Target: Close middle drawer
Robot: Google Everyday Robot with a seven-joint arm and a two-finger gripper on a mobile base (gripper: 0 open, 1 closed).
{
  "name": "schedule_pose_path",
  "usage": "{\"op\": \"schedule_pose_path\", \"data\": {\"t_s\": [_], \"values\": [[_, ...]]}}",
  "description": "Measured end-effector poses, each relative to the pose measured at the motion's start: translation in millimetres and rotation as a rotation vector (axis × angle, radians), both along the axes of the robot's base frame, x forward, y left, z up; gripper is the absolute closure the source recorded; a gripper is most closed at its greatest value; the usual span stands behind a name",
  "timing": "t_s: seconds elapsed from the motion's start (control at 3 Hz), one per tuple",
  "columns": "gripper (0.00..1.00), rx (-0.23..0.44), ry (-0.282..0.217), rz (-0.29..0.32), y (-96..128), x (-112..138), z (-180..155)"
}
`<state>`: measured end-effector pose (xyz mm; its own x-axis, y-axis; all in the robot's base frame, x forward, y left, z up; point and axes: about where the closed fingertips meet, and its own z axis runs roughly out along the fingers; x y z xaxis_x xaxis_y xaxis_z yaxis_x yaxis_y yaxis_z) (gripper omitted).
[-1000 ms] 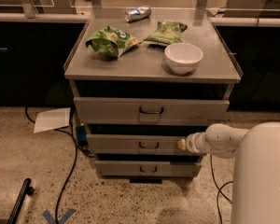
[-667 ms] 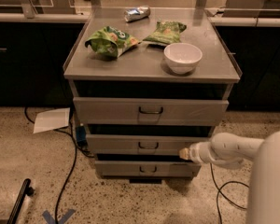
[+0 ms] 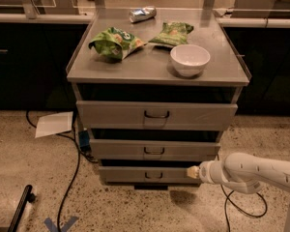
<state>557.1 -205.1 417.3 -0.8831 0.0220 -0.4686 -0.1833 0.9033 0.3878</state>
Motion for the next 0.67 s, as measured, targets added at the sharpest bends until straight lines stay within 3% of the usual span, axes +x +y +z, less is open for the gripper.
{"op": "schedule_pose_path", "data": {"t_s": [0.67], "values": [[0.34, 0.0, 0.0, 0.0, 0.1, 0.3, 0.0]]}}
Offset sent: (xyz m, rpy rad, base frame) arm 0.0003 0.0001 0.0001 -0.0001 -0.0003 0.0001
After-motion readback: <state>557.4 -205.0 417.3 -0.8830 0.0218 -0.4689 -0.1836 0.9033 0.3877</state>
